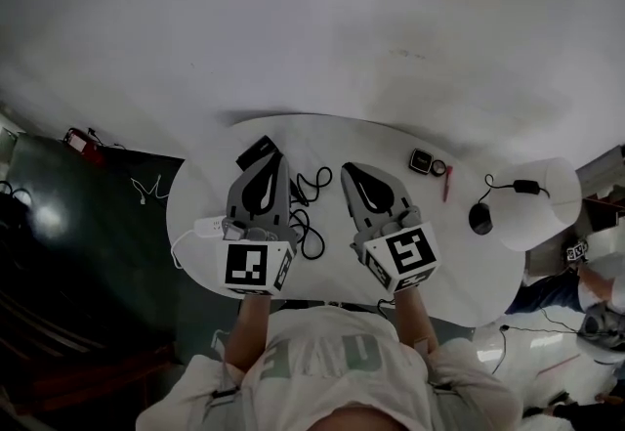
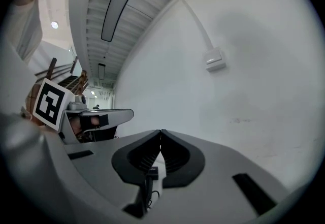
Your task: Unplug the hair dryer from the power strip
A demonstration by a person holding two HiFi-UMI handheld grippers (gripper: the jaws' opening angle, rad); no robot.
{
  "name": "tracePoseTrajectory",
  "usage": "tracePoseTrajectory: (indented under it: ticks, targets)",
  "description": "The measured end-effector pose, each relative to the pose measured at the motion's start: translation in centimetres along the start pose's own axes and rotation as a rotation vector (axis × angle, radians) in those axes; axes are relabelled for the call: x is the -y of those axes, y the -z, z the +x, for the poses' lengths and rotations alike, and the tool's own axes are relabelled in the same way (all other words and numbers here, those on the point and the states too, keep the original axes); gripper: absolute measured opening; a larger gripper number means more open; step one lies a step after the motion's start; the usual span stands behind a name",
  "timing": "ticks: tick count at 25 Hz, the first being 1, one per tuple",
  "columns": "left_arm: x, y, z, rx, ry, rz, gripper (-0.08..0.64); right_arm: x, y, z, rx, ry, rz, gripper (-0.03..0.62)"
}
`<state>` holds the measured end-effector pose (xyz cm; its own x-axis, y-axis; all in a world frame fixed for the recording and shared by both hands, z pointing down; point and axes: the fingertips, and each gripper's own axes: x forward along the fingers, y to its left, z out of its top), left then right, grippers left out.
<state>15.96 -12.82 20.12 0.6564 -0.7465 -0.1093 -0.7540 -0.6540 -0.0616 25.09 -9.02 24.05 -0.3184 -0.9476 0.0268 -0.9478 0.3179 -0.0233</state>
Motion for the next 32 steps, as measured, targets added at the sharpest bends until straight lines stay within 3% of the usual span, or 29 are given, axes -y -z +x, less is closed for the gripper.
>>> tracePoseTrajectory:
  ticks: [8, 18, 25, 32]
  targets:
    - [-2.4, 0.6, -0.6, -0.021, -0.02, -0.005, 0.006, -1.8, -0.4, 2.0, -0.001, -0.063, -0.054, 0.02]
    - [-9.5, 1.9, -5.7, -0.046, -0.206, 0.021, 0.006, -8.0, 0.9, 7.3, -0.025, -0.237, -0.035, 0.02]
    - [-14.7, 3.5, -9.7, -0.077, -0.333, 0.026, 0.006, -13.4, 1.9, 11.0, -0.065, -0.366, -0.076, 0.02]
    - [-17.6, 6.1, -13.5, -0.109, -0.453, -0.019, 0.006, -18.1, 3.8, 13.2, -0.111, -0.493, -0.078, 0.02]
